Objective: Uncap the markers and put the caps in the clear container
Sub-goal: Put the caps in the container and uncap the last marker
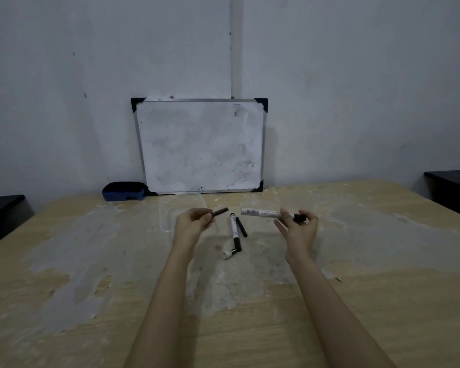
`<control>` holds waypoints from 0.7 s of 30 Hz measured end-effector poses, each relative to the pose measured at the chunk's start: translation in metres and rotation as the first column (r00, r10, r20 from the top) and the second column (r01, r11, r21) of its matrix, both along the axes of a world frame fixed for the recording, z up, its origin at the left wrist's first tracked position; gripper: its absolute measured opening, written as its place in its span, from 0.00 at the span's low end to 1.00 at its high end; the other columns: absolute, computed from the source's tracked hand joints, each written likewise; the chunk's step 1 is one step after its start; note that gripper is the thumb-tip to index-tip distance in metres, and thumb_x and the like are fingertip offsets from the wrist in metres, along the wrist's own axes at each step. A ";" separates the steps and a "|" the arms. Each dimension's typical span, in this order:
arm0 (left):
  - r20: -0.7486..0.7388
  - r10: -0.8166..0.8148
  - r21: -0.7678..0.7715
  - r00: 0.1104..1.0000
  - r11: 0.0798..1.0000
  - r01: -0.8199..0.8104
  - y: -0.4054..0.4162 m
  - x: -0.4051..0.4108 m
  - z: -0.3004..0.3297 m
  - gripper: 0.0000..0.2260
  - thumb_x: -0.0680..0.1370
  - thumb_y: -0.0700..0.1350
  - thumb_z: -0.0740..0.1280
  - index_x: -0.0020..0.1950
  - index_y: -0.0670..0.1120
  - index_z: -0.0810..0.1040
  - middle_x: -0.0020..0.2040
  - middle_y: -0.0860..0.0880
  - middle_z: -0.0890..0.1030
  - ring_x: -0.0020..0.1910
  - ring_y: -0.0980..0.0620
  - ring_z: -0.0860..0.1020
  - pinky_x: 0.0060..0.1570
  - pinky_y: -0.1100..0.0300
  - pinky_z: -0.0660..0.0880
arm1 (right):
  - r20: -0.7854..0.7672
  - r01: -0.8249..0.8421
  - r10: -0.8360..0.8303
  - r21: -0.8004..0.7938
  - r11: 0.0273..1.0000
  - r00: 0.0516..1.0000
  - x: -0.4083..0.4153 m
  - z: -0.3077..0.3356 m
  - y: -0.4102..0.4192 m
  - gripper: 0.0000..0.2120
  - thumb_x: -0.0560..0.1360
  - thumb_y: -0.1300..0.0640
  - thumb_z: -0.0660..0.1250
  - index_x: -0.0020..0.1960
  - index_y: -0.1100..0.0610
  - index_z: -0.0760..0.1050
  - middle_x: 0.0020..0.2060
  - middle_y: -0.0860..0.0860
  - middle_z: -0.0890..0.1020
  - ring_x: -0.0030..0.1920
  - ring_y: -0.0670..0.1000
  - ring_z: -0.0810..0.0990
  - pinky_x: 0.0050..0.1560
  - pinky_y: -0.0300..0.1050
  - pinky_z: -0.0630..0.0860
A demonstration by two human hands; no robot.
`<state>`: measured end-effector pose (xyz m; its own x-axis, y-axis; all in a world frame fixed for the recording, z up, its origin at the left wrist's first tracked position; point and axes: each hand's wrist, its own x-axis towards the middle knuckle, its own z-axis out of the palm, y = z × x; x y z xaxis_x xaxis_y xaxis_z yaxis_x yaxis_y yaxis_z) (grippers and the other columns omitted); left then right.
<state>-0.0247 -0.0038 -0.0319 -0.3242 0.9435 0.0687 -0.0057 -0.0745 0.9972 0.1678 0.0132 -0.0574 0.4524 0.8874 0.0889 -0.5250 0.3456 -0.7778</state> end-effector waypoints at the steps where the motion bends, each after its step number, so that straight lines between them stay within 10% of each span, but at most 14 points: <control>1: -0.112 0.124 0.031 0.986 0.992 -0.121 0.003 -0.005 0.002 0.10 0.76 0.31 0.63 0.55 0.29 0.76 0.40 0.43 0.81 0.37 0.51 0.82 0.33 0.75 0.74 | -0.015 0.014 -0.014 -0.028 1.000 1.000 0.002 -0.004 0.001 0.16 0.72 0.70 0.67 0.48 0.56 0.63 0.40 0.52 0.71 0.40 0.51 0.77 0.31 0.34 0.81; 4: -0.366 0.405 0.100 0.838 0.912 -0.397 0.010 -0.018 0.006 0.10 0.77 0.35 0.63 0.56 0.35 0.79 0.51 0.42 0.82 0.41 0.58 0.82 0.34 0.76 0.74 | 0.014 0.046 -0.045 -0.107 0.993 0.999 0.002 -0.015 0.002 0.17 0.71 0.70 0.68 0.50 0.59 0.61 0.39 0.51 0.69 0.38 0.49 0.75 0.28 0.30 0.79; 7: -0.558 0.397 0.045 0.729 0.891 -0.451 0.024 -0.026 0.003 0.10 0.77 0.37 0.63 0.55 0.37 0.80 0.55 0.38 0.82 0.53 0.43 0.80 0.51 0.55 0.76 | 0.074 0.033 -0.021 -0.161 0.986 0.997 0.002 -0.022 0.004 0.15 0.70 0.68 0.69 0.44 0.59 0.63 0.39 0.52 0.69 0.35 0.48 0.76 0.26 0.28 0.77; 14: -0.889 0.223 0.083 0.400 0.937 -0.339 0.039 0.004 0.009 0.13 0.79 0.44 0.60 0.57 0.38 0.77 0.58 0.39 0.79 0.60 0.41 0.72 0.58 0.50 0.70 | 0.131 0.016 0.011 -0.202 0.979 0.991 0.002 -0.021 0.009 0.15 0.72 0.68 0.68 0.41 0.57 0.62 0.40 0.56 0.70 0.34 0.50 0.75 0.24 0.27 0.76; 21: -0.954 -0.039 -0.064 0.296 0.995 -0.073 0.038 0.077 -0.014 0.13 0.78 0.34 0.55 0.61 0.38 0.70 0.61 0.37 0.72 0.60 0.39 0.71 0.53 0.50 0.73 | 0.077 0.219 -0.207 -0.245 0.944 0.975 0.006 -0.017 0.004 0.18 0.74 0.68 0.65 0.52 0.58 0.55 0.38 0.50 0.68 0.40 0.54 0.76 0.40 0.37 0.80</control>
